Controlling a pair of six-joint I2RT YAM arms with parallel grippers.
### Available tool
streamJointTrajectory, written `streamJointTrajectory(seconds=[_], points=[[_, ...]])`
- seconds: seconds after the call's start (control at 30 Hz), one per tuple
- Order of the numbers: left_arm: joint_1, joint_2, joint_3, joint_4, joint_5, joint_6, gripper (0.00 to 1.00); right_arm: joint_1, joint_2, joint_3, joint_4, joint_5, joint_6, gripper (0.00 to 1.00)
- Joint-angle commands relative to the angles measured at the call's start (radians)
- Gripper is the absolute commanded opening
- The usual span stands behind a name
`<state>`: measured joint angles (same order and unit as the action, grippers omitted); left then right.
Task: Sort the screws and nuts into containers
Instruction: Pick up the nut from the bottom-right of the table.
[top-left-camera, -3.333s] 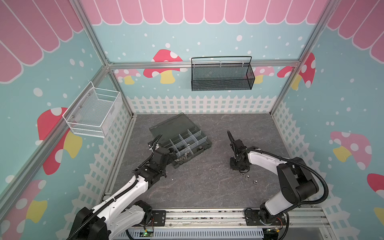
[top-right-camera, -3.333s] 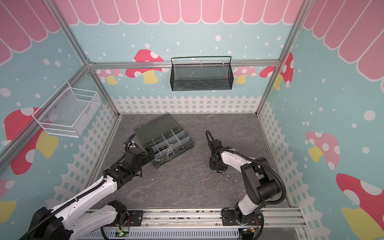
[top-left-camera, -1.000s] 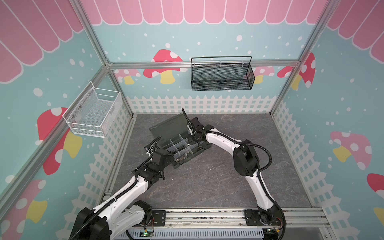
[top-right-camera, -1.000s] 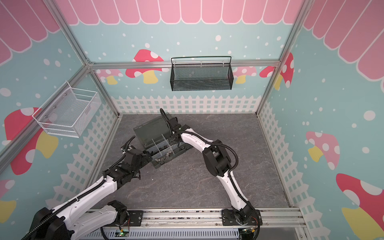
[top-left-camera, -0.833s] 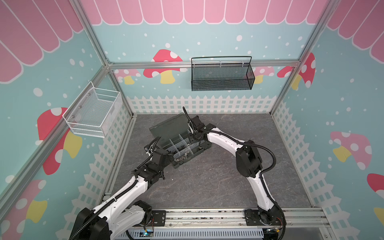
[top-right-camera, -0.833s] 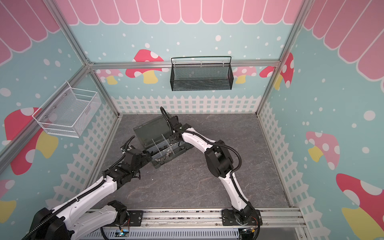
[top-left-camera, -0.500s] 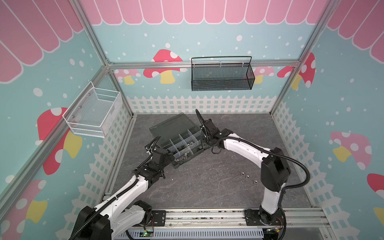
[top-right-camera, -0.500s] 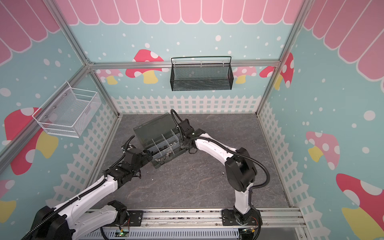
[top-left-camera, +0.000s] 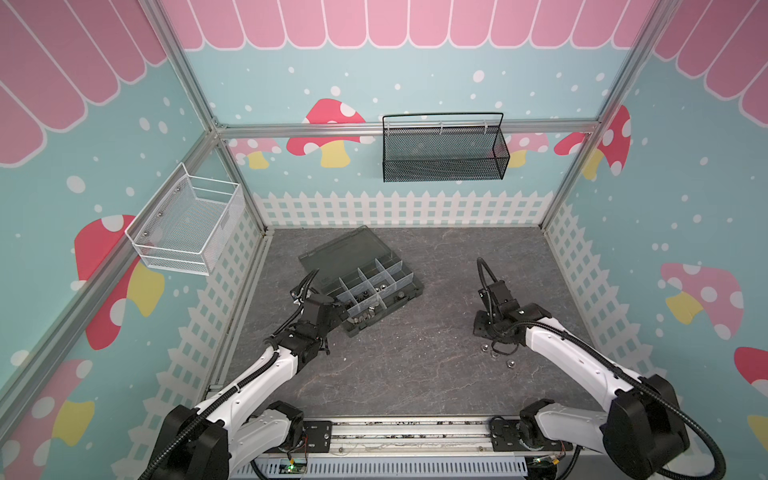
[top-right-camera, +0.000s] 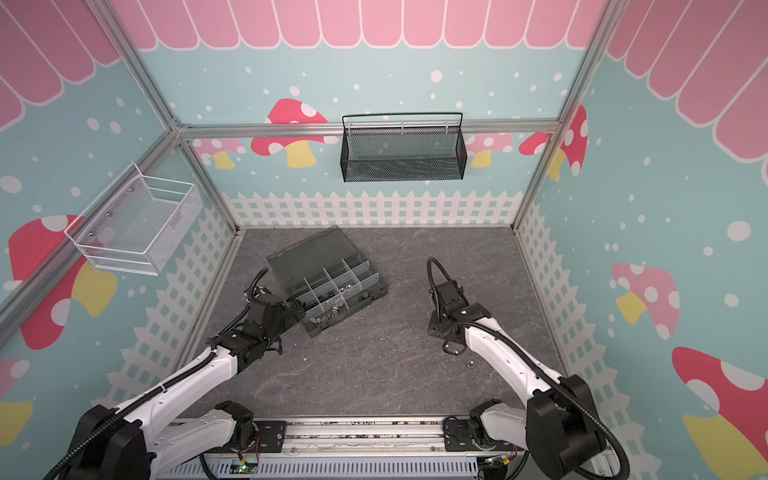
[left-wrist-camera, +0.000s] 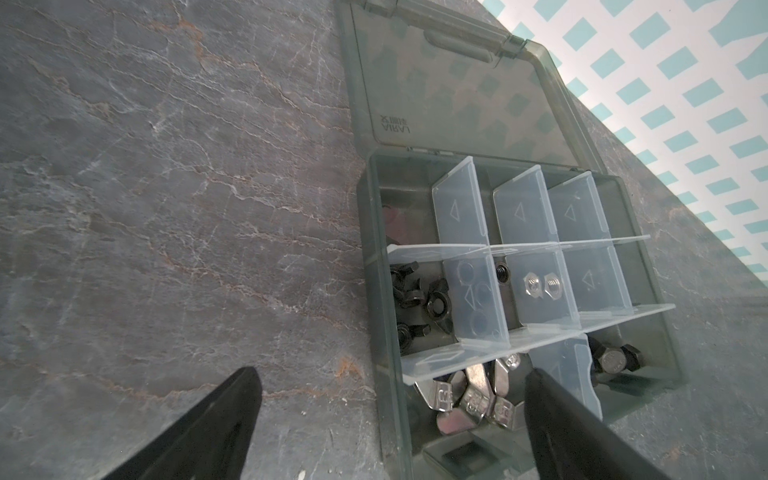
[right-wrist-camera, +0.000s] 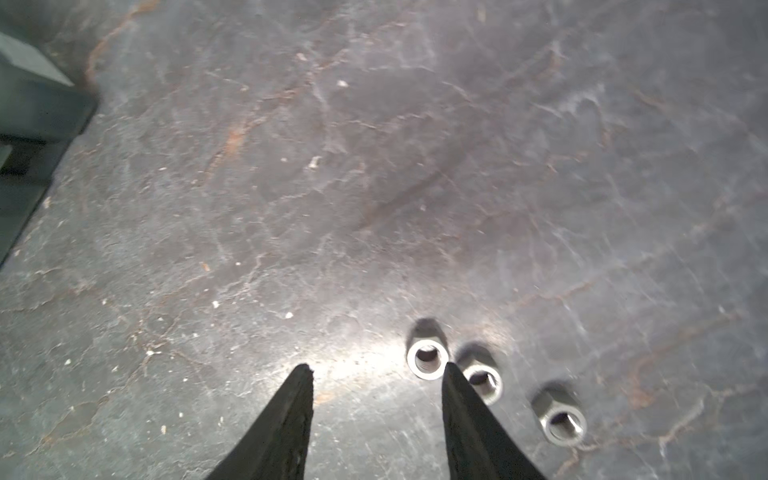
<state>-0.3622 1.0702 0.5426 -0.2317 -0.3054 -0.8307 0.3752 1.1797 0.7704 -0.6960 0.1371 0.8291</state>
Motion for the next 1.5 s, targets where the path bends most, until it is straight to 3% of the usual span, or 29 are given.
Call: streamJointTrajectory(seconds=[0.0,0.23,0.57,0.9,1.47], points=[[0.016,0.012,-0.021,0.025,0.021,0.01,1.0,-0.061,-0.053,-0.042,-0.089,-0.007,0.071,0.55],[0.049,0.04,-0.009,0.035,0.071,0.028,1.0,-0.241,-0.082,-0.116,-0.099,-0.105,0.031,0.52],[0.069,0.059,-0.004,0.034,0.095,0.03,1.0,-0.403,-0.065,-0.185,-0.062,-0.218,-0.041,0.52],[0.072,0.058,0.002,0.04,0.104,0.024,1.0,-0.459,-0.02,-0.246,-0.01,-0.264,-0.069,0.49],[0.074,0.079,0.005,0.045,0.118,0.018,1.0,-0.481,0.048,-0.264,0.054,-0.271,-0.097,0.32]])
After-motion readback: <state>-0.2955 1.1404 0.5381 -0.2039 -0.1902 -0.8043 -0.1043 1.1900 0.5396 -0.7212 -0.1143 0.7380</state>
